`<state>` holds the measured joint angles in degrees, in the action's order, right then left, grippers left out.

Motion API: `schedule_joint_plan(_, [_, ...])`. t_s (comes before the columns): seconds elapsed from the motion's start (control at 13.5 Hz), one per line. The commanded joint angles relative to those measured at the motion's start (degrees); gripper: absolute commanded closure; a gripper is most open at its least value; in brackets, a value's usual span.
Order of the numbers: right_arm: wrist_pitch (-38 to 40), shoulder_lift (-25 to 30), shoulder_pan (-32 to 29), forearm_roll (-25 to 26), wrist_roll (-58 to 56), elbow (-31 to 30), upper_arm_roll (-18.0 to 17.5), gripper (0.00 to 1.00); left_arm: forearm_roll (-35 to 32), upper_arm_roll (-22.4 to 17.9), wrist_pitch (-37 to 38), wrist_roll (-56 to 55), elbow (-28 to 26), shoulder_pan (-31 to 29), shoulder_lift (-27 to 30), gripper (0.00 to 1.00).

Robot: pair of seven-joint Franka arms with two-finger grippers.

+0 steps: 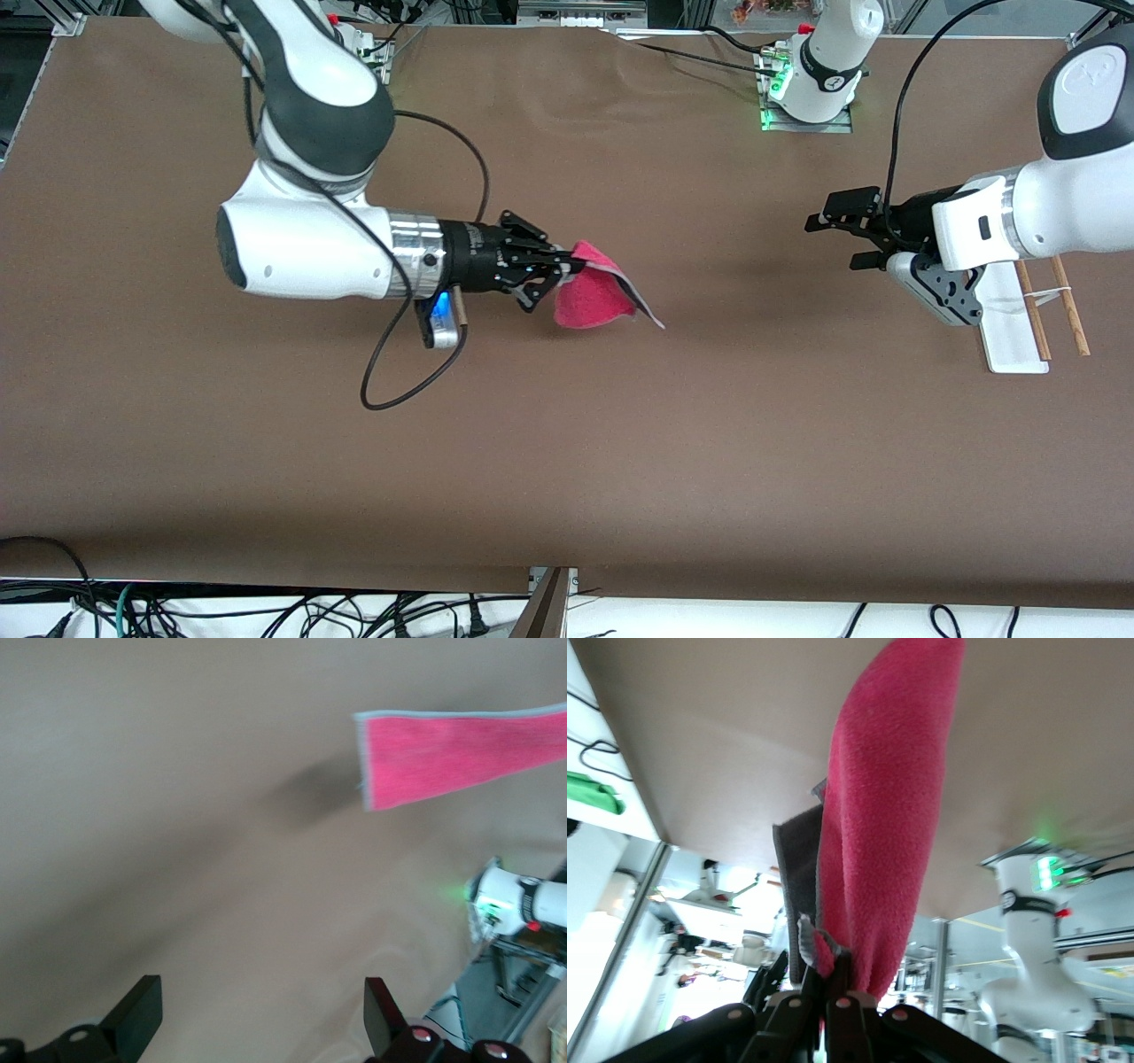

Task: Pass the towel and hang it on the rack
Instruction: 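Lift the towel with the right gripper while the left gripper approaches, then grasp the hanging towel end with the left gripper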

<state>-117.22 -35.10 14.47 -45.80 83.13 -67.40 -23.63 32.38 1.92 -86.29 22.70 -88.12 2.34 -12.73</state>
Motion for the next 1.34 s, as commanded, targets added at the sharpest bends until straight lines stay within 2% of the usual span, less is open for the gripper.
schedule_joint_plan(0.0, [-7.8, -0.9, 3.6, -1.1, 4.8, 0.6, -0.5, 1.0, 7.3, 0.0, 0.1, 13.4, 1.2, -0.4, -3.8, 0.0])
schedule_joint_plan(0.22, [-13.5, -1.0, 6.4, -1.1, 6.7, 0.4, -0.5, 1.0, 15.1, 0.0, -1.7, 26.7, 1.2, 0.0, -7.0, 0.0])
schedule_joint_plan(0.37, [-15.8, -1.1, 7.7, -1.1, 7.4, 0.3, -0.5, 1.0, 17.4, 0.1, -4.2, 36.7, 1.1, 0.5, -9.0, 0.0])
schedule_joint_plan(0.74, [-17.2, -1.5, 8.2, -0.9, 7.4, 0.3, -0.5, 1.0, 25.9, 0.1, -8.8, 57.2, 0.4, 0.1, -13.7, 0.01])
schedule_joint_plan(0.89, [-17.2, -1.5, 8.2, -0.7, 7.3, 0.3, -0.5, 1.0, 30.1, 0.1, -10.2, 63.1, 0.0, -0.1, -15.7, 0.01])
schedule_joint_plan(1.19, [-17.2, -1.5, 8.2, -0.5, 7.1, 0.3, -0.5, 1.0, 36.6, 0.1, -10.5, 67.7, -2.1, 0.4, -16.8, 0.02])
schedule_joint_plan(1.26, [-17.2, -1.5, 8.2, -0.5, 7.1, 0.3, -0.5, 1.0, 37.6, 0.1, -10.6, 69.8, -3.0, 0.6, -16.8, 0.05])
